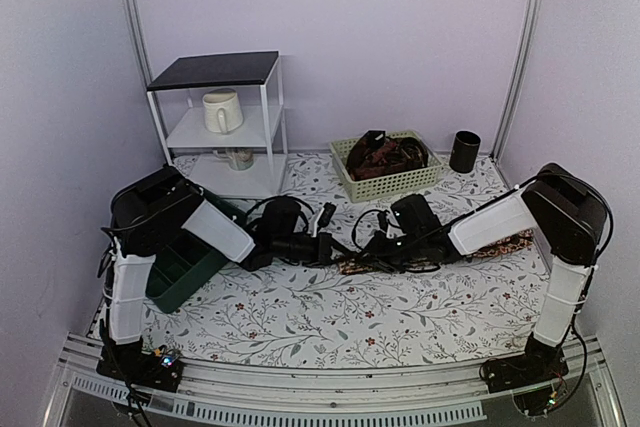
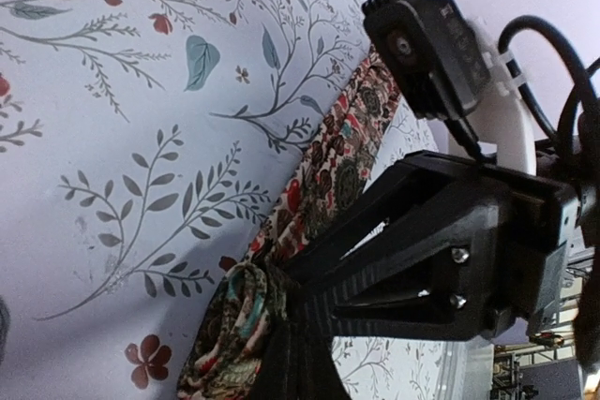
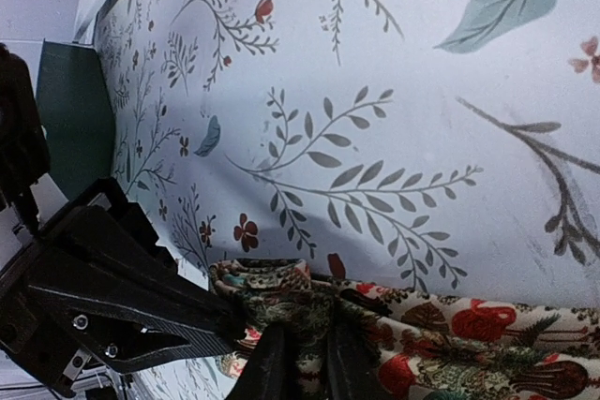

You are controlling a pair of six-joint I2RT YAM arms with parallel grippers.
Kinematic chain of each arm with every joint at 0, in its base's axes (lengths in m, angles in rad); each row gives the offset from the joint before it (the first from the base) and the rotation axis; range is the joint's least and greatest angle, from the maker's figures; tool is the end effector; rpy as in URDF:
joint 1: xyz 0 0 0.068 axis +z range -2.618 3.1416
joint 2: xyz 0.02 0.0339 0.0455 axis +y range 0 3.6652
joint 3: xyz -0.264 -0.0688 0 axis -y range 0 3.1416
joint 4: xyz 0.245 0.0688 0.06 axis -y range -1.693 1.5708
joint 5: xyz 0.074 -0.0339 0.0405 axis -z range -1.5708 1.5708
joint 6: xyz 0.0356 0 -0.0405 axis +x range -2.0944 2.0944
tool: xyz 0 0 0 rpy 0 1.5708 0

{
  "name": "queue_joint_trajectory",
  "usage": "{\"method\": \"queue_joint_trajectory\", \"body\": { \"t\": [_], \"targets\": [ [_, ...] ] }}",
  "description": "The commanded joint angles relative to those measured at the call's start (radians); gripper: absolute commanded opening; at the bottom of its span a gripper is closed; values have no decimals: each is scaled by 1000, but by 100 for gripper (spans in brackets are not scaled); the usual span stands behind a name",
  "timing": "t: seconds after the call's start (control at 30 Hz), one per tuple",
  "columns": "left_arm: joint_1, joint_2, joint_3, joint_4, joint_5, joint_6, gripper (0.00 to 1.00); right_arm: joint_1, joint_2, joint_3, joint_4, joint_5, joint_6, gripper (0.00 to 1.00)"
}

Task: Roll the ties
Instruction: Roll the tie at the center of the board.

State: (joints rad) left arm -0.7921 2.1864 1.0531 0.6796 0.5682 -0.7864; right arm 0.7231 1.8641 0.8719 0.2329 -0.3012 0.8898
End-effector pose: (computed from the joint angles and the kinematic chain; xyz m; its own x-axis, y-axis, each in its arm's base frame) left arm 0.2842 -0.3153 0.0869 -0.8826 0.0451 -0.4680 0.4459 0.3958 -0.8028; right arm 0.2621 0.2454 0.1196 -0.9413 0.1589 -0.2980 -0.0984 0.7151 0.6921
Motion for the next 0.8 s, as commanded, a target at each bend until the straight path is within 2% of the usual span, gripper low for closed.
{"method": "queue_joint_trajectory", "body": {
  "t": [0.0,0.37,0.77],
  "targets": [
    [-7,-46,-21,-22,-24,20,0,-6,53,33,-30,-18,-31,14],
    [63,-260,-232,-64,-103,86,0,69,66,70,-56,32,37,13],
    [78,-245,-310,-80,-106,130,0,115,40,66,-90,85,186,14]
  ]
}}
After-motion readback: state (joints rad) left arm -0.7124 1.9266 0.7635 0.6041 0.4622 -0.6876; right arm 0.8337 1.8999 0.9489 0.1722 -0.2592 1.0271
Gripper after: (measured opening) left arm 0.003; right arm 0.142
